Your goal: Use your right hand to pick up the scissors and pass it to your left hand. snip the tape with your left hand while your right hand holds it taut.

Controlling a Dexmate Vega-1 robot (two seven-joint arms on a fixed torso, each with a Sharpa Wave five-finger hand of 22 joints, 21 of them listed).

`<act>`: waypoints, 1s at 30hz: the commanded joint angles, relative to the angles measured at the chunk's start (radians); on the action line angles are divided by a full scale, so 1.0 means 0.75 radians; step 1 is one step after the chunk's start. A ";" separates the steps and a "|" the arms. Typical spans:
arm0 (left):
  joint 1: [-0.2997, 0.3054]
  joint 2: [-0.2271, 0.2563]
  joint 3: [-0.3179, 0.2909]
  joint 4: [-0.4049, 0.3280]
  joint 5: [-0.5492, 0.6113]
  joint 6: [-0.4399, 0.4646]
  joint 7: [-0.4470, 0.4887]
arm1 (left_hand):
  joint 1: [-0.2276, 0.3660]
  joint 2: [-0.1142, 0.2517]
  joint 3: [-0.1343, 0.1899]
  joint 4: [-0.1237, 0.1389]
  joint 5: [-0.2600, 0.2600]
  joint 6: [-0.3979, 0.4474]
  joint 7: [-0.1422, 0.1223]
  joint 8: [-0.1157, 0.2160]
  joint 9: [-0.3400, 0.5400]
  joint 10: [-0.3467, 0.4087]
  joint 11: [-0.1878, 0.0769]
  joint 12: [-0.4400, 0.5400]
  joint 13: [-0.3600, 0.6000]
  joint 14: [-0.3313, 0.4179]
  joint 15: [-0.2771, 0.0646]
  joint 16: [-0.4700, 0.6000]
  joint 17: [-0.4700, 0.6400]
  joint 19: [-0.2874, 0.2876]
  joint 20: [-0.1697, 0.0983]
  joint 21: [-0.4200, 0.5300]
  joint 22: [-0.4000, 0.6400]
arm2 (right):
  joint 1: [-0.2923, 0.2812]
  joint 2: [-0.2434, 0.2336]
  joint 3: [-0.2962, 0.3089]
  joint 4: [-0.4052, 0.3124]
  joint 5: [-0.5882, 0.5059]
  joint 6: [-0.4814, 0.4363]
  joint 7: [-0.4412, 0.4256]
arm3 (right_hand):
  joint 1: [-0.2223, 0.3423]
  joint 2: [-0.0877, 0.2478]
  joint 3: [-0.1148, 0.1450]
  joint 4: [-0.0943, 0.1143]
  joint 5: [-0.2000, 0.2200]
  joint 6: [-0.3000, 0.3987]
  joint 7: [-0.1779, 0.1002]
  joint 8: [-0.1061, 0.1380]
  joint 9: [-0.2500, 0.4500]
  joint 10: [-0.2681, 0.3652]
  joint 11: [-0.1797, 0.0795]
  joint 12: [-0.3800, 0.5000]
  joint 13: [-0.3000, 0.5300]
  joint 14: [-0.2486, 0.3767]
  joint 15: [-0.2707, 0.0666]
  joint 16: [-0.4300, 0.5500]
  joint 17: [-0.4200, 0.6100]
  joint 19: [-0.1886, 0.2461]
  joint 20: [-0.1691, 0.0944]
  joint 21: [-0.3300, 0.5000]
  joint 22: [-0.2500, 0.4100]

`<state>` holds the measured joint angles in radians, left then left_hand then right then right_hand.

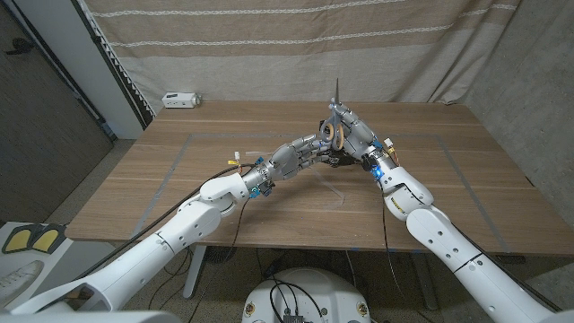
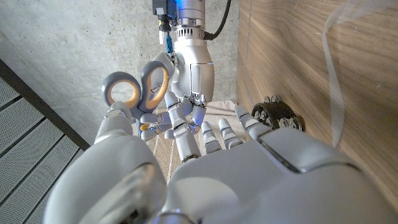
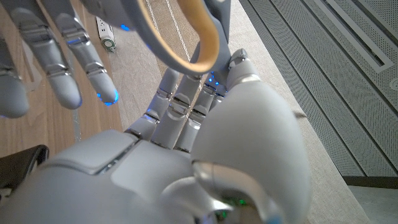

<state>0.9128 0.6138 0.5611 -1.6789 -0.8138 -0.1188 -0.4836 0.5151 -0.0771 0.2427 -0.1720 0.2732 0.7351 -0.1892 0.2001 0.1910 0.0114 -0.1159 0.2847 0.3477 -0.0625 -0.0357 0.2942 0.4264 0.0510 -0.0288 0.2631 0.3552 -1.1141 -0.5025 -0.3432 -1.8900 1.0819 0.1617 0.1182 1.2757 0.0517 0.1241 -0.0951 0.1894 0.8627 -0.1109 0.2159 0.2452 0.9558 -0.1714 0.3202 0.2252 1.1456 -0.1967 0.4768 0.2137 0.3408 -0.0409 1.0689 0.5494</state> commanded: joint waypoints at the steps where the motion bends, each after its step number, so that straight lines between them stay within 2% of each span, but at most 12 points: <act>1: 0.001 -0.018 -0.003 0.013 -0.016 -0.011 -0.017 | 0.023 -0.006 0.014 0.002 -0.003 -0.001 0.002 0.002 0.000 -0.001 -0.007 -0.004 -0.005 -0.004 -0.017 -0.010 -0.008 -0.001 -0.004 0.009 0.007 | 0.000 0.020 -0.017 0.014 -0.025 0.024 -0.019 | 0.187 0.174 0.011 0.002 0.013 0.008 -0.012 0.003 0.001 0.011 -0.004 -0.007 0.008 0.040 -0.059 0.000 0.000 -0.004 -0.224 0.012 0.005; 7: 0.001 -0.023 -0.002 0.016 -0.021 -0.012 -0.024 | 0.030 -0.008 0.015 0.002 -0.003 -0.002 0.004 0.002 0.000 -0.001 -0.008 -0.007 -0.010 -0.003 -0.018 -0.014 -0.013 -0.006 -0.002 0.009 0.008 | 0.004 0.026 -0.023 0.022 -0.020 0.025 -0.009 | 0.187 0.174 0.010 0.002 0.013 0.014 -0.016 0.004 0.001 0.012 -0.005 -0.008 0.008 0.042 -0.059 0.000 0.001 -0.010 -0.224 0.021 0.006; 17: -0.001 -0.038 0.004 0.032 -0.031 -0.014 -0.042 | 0.045 -0.014 0.016 0.004 -0.004 0.013 -0.022 0.008 0.000 0.004 -0.011 -0.013 -0.023 -0.003 -0.024 -0.025 -0.027 -0.009 -0.003 0.013 0.011 | 0.010 0.020 -0.030 0.023 -0.021 0.011 -0.007 | 0.187 0.173 0.008 0.003 0.013 0.014 -0.015 0.002 0.001 0.014 -0.005 -0.010 0.008 0.044 -0.059 -0.001 0.001 -0.020 -0.224 0.035 0.008; 30: 0.003 -0.049 0.014 0.035 -0.041 -0.005 -0.053 | 0.065 -0.015 0.021 0.008 -0.007 0.031 -0.027 0.013 -0.001 0.021 -0.015 -0.016 -0.040 -0.005 -0.027 -0.040 -0.045 -0.015 -0.009 0.017 0.016 | 0.009 0.021 -0.039 0.025 -0.051 0.024 -0.021 | 0.187 0.173 0.007 0.003 0.013 0.014 -0.020 0.000 0.002 0.015 -0.006 -0.012 0.008 0.048 -0.059 -0.002 0.002 -0.031 -0.224 0.052 0.009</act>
<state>0.9129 0.5831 0.5658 -1.6557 -0.8404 -0.1295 -0.5162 0.5524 -0.0881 0.2493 -0.1654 0.2695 0.7505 -0.2040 0.2041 0.1911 0.0156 -0.1201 0.2732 0.3199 -0.0624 -0.0358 0.2664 0.3940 0.0385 -0.0306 0.2704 0.3646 -1.1071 -0.4873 -0.3672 -1.8726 1.0605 0.1747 0.1106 1.2757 0.0517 0.1242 -0.0918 0.1922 0.8719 -0.1201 0.2148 0.2435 0.9611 -0.1768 0.3135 0.2304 1.1497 -0.1972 0.4768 0.2139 0.3249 -0.0428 1.1003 0.5541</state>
